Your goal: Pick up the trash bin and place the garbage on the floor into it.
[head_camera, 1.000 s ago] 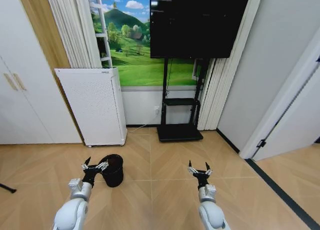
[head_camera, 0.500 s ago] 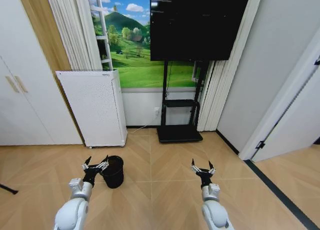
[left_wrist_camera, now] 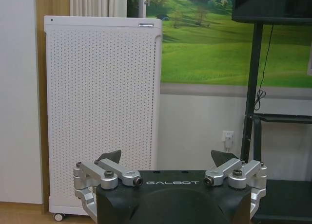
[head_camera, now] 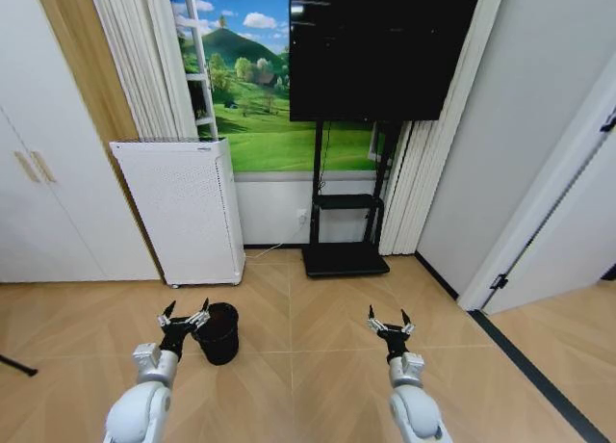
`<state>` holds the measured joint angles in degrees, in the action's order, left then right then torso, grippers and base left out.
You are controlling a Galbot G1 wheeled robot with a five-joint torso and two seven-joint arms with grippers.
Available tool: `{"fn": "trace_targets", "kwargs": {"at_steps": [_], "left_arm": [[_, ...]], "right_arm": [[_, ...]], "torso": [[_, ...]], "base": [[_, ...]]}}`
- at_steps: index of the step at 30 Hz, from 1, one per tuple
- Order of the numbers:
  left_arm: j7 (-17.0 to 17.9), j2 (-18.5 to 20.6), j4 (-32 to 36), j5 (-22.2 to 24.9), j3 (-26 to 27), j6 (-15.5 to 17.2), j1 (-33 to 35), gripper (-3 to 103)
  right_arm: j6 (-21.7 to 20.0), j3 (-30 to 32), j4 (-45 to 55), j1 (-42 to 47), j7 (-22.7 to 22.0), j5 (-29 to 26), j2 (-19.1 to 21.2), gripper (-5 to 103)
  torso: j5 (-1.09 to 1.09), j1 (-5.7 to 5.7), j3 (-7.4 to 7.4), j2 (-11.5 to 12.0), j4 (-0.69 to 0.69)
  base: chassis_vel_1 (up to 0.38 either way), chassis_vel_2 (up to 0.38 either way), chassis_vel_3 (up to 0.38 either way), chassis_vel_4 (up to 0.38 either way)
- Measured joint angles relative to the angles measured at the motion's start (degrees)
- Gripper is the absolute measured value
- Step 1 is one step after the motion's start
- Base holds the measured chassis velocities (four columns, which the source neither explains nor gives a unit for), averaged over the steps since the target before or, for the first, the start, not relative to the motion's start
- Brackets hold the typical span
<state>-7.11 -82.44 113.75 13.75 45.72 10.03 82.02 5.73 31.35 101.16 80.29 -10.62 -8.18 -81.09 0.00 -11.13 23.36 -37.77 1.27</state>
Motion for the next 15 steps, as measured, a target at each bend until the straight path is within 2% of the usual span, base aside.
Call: {"fn": "trace_targets", "kwargs": {"at_steps": [15], "left_arm": [[0.0, 0.24, 0.08, 0.38, 0.32, 0.0, 0.37, 100]], "right_arm": [[-0.85, -0.67, 0.21, 0.12, -0.78, -0.8, -0.2, 100]], "torso": [[0.0, -1.54, 2.17, -3.69, 0.0]], "base": [[0.0, 0.0, 0.0, 0.0]]}}
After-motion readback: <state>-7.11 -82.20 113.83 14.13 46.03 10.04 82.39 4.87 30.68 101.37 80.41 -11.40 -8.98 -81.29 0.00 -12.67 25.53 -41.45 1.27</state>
